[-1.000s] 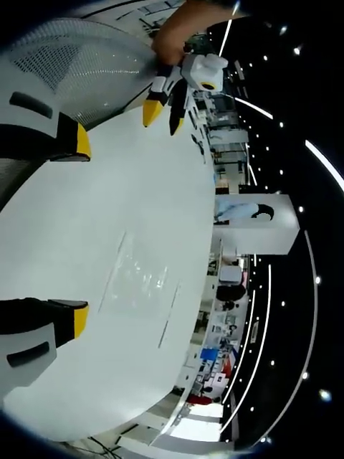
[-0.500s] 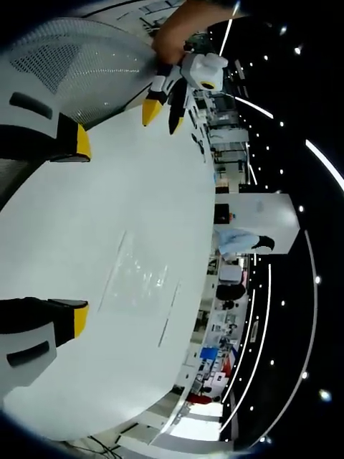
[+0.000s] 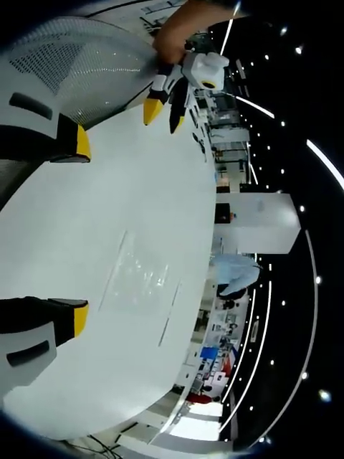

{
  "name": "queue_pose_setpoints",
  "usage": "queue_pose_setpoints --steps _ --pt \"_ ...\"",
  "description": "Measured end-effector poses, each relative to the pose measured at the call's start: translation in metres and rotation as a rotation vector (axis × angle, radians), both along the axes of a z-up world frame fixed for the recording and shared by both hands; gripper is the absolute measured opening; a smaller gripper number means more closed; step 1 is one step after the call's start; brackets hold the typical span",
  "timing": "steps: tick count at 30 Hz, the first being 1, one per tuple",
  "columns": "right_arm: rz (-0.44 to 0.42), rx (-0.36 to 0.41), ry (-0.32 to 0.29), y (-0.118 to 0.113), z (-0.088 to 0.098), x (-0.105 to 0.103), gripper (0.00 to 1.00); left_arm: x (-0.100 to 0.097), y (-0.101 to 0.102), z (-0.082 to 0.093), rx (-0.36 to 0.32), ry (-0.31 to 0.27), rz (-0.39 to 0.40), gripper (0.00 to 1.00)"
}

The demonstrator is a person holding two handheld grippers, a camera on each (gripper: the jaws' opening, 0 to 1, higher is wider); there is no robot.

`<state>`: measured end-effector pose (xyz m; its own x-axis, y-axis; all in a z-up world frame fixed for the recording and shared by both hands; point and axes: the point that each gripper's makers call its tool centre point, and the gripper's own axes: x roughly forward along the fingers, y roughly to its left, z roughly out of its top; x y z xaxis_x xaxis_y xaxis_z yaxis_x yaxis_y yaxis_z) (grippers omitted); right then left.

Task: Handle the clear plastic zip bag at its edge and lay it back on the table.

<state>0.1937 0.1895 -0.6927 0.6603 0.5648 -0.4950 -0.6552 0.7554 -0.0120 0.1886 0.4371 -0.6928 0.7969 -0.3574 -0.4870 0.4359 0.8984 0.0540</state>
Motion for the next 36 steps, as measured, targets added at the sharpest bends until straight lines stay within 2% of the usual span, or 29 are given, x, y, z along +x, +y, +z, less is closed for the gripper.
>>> queue_pose_setpoints --steps 23,36 --pt "-0.009 0.002 -0.005 -0.0017 0.0012 0.0020 0.76 -0.0001 -0.0008 0.0004 0.004 0.003 -0.006 0.57" --pt "-0.006 0.007 0.012 -0.0024 -0.0006 0.0016 0.75 -0.0001 -0.0013 -0.0004 0.012 0.009 -0.004 0.57"
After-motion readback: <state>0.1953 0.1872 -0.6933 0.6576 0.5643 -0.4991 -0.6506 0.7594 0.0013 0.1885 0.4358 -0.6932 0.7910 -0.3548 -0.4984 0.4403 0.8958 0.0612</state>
